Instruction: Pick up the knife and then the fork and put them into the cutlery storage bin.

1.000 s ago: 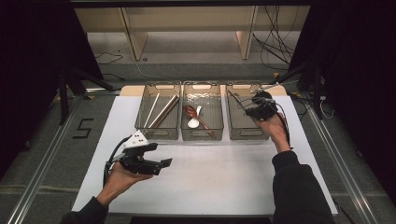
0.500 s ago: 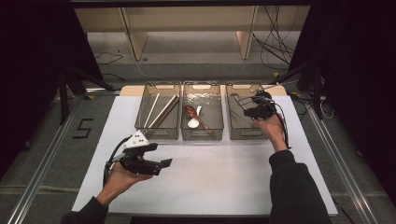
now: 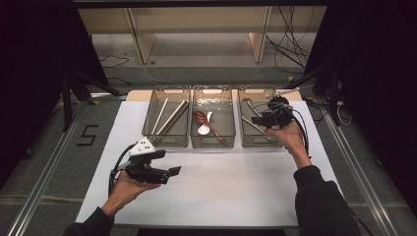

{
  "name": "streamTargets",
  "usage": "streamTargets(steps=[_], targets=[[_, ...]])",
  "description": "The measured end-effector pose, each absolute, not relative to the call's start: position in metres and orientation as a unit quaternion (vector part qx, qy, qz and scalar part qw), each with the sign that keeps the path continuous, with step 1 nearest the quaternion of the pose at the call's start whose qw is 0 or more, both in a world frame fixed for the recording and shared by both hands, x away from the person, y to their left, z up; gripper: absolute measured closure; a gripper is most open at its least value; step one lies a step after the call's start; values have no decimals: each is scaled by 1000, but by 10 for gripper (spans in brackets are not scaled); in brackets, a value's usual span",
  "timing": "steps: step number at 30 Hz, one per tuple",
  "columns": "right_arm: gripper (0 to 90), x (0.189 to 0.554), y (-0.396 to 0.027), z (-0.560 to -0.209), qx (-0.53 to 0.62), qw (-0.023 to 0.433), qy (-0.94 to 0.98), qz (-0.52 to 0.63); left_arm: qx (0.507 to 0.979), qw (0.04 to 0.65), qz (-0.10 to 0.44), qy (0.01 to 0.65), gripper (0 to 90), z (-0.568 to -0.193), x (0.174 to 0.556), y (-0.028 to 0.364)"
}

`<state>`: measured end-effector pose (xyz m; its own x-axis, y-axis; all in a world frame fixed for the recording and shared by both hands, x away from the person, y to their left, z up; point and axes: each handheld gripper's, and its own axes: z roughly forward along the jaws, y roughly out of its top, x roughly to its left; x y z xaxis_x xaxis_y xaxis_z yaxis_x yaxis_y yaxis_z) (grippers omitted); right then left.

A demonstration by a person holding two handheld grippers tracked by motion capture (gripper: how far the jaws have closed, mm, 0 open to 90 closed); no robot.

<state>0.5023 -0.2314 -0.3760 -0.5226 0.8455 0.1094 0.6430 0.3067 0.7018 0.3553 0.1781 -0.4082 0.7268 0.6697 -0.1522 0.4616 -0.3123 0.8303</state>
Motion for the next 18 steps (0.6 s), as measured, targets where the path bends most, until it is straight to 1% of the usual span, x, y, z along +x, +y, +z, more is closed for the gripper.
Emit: streamTargets(steps=[6, 10, 18], targets=[[394, 478, -220, -361, 447, 129, 790, 399, 801, 471, 112, 352, 164, -408, 355, 178], [357, 462, -213, -360, 438, 124, 786, 417, 798, 475, 111, 355, 164, -408, 355, 179], [331, 439, -204, -363, 420, 113, 781, 448, 787, 488, 98, 364, 162, -407, 355, 180]])
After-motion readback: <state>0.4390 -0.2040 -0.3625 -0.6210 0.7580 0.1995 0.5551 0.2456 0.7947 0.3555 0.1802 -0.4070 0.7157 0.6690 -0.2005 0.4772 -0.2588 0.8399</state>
